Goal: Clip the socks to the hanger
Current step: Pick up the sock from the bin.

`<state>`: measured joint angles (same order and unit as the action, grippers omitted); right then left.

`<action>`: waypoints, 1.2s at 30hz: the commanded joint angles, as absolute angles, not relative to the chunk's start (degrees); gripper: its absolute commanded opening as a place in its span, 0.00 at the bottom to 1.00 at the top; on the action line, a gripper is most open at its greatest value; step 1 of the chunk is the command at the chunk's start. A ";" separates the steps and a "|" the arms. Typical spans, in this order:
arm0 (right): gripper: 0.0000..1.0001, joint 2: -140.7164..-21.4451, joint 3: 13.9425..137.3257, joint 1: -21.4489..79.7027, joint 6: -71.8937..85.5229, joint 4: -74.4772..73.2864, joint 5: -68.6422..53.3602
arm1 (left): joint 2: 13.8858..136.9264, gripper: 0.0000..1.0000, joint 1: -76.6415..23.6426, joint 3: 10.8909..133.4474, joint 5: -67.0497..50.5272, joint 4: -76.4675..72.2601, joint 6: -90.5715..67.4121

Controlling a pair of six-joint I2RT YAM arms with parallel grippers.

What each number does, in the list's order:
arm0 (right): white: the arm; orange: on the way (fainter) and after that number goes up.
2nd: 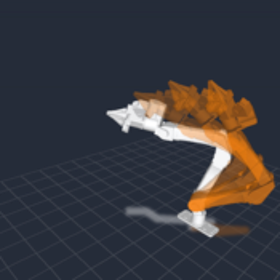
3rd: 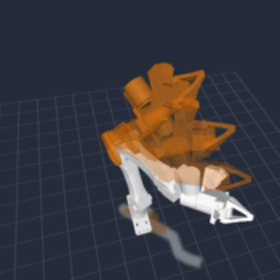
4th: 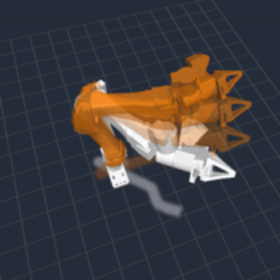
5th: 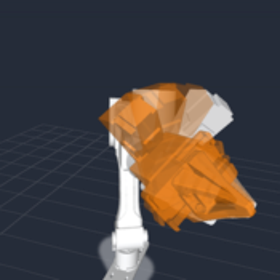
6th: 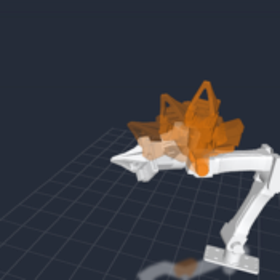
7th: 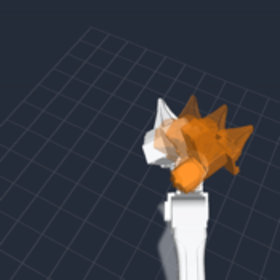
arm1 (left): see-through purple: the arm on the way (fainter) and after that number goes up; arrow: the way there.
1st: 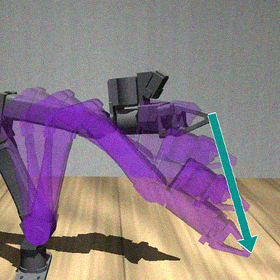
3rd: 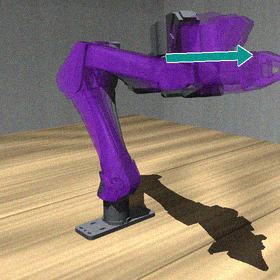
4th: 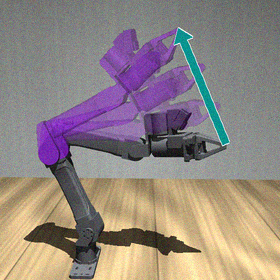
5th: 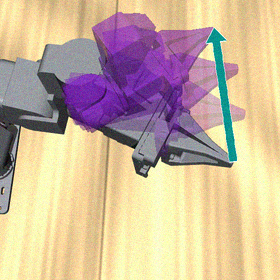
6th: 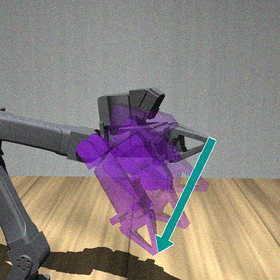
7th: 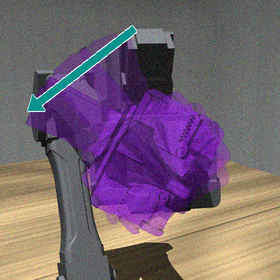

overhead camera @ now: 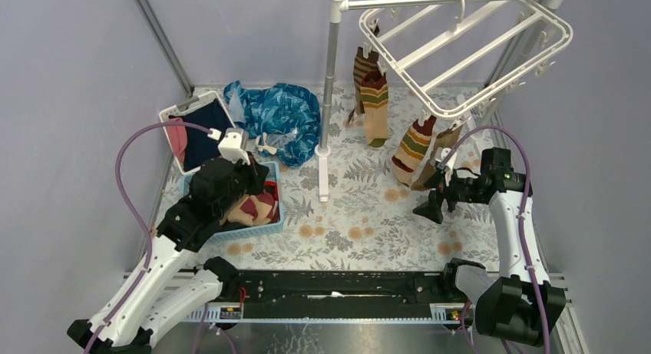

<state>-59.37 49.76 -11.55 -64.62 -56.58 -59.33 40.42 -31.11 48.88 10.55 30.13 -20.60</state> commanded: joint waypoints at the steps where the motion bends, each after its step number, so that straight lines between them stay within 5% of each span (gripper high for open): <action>1: 1.00 -59.06 52.12 -11.05 -70.37 -60.89 -63.11 | 39.46 0.00 -31.20 51.81 -2.05 24.77 -15.89; 10: 1.00 -59.23 52.21 -11.07 -76.41 -64.58 -65.06 | 40.68 0.00 -31.19 53.51 -18.64 18.45 -15.70; 22: 1.00 -59.39 53.42 -11.07 -87.97 -72.33 -70.03 | 46.01 0.00 -32.12 46.51 -43.14 -9.42 -27.34; 30: 1.00 -60.09 58.69 -10.62 -101.00 -83.93 -76.78 | 55.10 0.00 -41.14 46.28 -44.35 -19.22 -25.89; 36: 1.00 -59.93 58.71 -10.03 -100.46 -83.18 -76.92 | 53.42 0.00 -42.44 52.65 -29.76 2.03 -15.18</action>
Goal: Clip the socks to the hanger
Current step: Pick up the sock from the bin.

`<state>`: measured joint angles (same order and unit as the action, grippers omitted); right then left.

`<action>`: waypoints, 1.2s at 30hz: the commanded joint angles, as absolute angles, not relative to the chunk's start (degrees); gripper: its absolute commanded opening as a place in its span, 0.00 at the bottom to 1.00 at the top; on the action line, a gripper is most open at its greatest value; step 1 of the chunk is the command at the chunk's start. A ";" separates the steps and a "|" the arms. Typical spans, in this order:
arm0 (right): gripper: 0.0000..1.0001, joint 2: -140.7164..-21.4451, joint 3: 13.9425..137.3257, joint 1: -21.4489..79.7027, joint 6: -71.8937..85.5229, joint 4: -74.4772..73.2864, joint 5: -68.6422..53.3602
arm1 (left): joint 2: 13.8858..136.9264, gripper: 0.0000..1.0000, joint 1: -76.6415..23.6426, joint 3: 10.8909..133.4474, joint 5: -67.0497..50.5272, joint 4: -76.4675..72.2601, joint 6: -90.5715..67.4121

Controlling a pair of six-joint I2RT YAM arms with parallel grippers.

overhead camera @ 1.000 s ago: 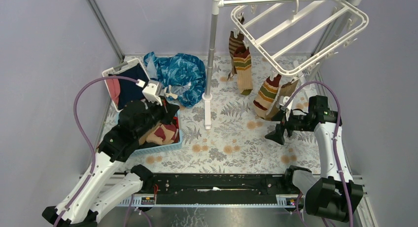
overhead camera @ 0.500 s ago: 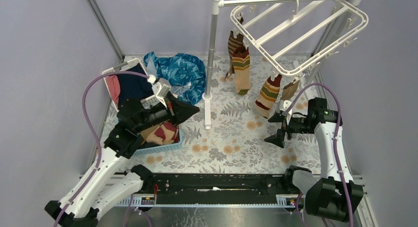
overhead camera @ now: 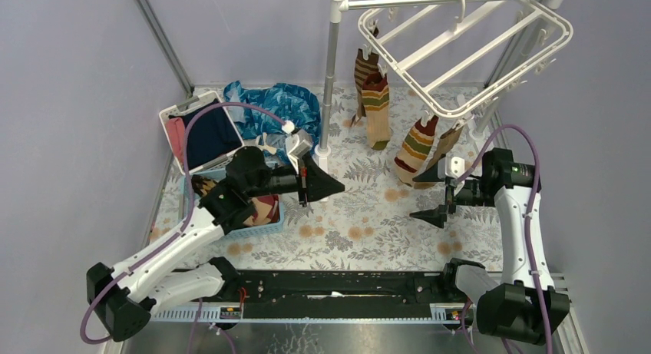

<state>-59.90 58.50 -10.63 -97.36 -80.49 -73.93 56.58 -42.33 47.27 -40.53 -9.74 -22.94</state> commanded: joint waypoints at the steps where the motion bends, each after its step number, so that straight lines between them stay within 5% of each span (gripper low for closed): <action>1: 1.00 -60.01 57.72 -9.98 -100.35 -82.51 -77.19 | 52.44 0.00 -42.45 53.68 -24.45 7.89 -14.34; 2: 1.00 -60.15 56.95 -9.94 -99.84 -81.68 -77.45 | 51.66 0.00 -42.45 54.72 -18.15 13.61 -14.19; 4: 1.00 -60.65 56.19 -9.93 -99.04 -80.50 -77.01 | 50.36 0.31 -42.33 55.69 -4.16 23.86 -17.56; 7: 1.00 -60.83 55.98 -9.99 -95.40 -77.28 -75.66 | 47.74 0.52 -41.74 51.37 11.24 30.50 -23.11; 10: 1.00 -60.33 55.30 -9.93 -91.86 -74.46 -75.09 | 45.50 0.95 -38.64 43.91 20.93 28.92 -27.24; 11: 1.00 -60.17 55.16 -9.93 -91.02 -73.85 -74.73 | 45.96 0.98 -36.71 42.43 22.18 28.25 -27.86; 17: 1.00 -59.26 54.05 -9.94 -87.38 -71.31 -72.90 | 57.46 0.99 -33.05 41.20 39.47 29.45 -35.71; 21: 1.00 -59.11 54.14 -9.95 -86.94 -71.11 -72.77 | 64.70 0.73 -32.96 42.25 47.46 32.11 -40.66; 28: 1.00 -59.24 54.05 -9.93 -86.75 -71.12 -72.60 | 74.45 0.57 -32.88 44.43 52.52 30.68 -44.15; 36: 1.00 -58.89 54.14 -9.94 -87.20 -71.73 -72.51 | 86.49 0.61 -32.13 50.87 55.91 35.41 -48.27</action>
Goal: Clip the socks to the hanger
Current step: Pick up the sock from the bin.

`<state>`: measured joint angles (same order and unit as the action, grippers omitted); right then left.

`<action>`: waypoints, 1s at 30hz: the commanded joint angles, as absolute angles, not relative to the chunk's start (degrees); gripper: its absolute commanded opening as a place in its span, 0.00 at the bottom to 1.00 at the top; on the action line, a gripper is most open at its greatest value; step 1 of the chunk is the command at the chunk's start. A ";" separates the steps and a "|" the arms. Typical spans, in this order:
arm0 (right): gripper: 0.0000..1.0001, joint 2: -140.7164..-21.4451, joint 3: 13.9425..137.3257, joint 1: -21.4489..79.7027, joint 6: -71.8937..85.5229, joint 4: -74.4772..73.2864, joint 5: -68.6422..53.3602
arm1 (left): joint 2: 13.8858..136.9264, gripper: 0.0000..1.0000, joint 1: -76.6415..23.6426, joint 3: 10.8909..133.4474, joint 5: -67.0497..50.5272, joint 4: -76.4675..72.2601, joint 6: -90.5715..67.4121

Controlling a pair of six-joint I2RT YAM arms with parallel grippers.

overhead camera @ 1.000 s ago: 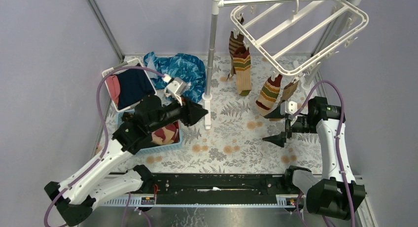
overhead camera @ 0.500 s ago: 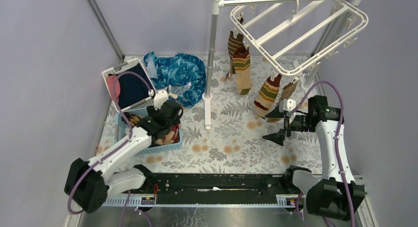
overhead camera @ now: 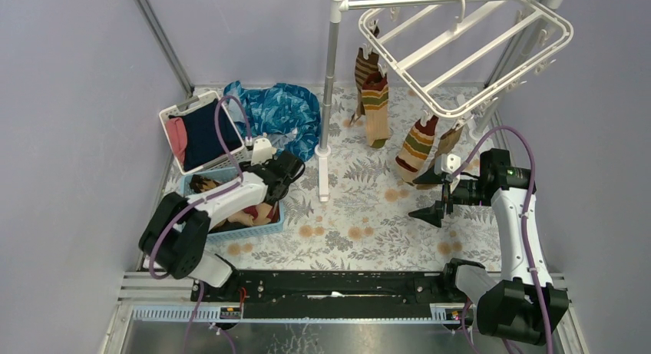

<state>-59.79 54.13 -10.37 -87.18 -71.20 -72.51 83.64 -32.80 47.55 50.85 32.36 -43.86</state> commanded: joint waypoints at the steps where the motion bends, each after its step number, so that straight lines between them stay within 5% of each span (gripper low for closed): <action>1: 1.00 -58.89 54.22 -9.93 -87.39 -71.91 -72.51 | 86.84 0.60 -32.16 51.18 56.00 36.17 -48.89; 6: 1.00 -58.89 54.63 -9.96 -88.48 -72.96 -72.64 | 85.44 0.49 -31.85 50.58 55.68 36.73 -49.46; 16: 1.00 -58.67 55.22 -9.98 -90.64 -74.96 -72.94 | 87.25 0.55 -31.26 52.54 56.25 42.06 -52.10; 22: 1.00 -58.38 55.37 -9.95 -91.64 -75.80 -72.93 | 87.42 0.08 -31.20 52.97 55.24 42.65 -51.74; 30: 1.00 -58.49 55.38 -9.99 -92.73 -76.79 -73.40 | 74.83 0.00 -31.54 55.27 49.27 45.45 -46.96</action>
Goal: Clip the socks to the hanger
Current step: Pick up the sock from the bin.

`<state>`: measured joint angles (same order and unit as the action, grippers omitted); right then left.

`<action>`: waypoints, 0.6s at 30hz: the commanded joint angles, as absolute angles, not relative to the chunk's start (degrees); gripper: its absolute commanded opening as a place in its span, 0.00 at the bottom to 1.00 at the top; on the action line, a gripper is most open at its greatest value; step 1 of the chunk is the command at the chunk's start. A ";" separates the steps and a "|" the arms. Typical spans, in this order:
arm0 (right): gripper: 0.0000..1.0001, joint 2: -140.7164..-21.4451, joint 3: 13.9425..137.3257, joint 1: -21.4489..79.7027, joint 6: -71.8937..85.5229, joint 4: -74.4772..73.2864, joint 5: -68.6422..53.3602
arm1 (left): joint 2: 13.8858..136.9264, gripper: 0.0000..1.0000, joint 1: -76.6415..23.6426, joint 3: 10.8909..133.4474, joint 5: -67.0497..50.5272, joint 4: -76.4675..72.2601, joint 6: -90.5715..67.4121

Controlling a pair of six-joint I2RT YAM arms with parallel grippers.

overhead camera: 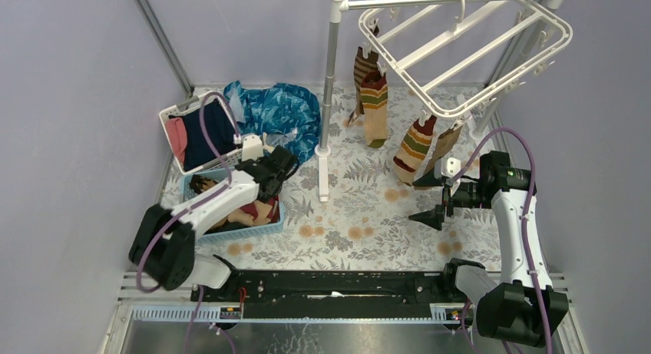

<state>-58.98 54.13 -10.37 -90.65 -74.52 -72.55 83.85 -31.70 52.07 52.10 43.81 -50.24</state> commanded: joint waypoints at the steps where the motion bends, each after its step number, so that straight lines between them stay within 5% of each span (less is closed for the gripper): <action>1: 1.00 -58.53 55.30 -9.94 -93.31 -77.20 -73.51 | 71.82 0.00 -31.63 55.42 47.30 44.47 -43.56; 9: 1.00 -58.54 55.28 -9.93 -95.23 -78.54 -74.19 | 50.21 0.00 -31.73 60.00 26.54 37.69 -25.55; 18: 1.00 -59.00 58.96 -10.00 -90.94 -79.54 -76.58 | 47.34 0.00 -31.73 69.30 -21.99 22.80 -18.37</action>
<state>-58.98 54.33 -10.37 -94.85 -78.17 -72.86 45.06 -31.77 66.19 6.61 33.98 -22.15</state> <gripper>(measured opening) 0.994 0.012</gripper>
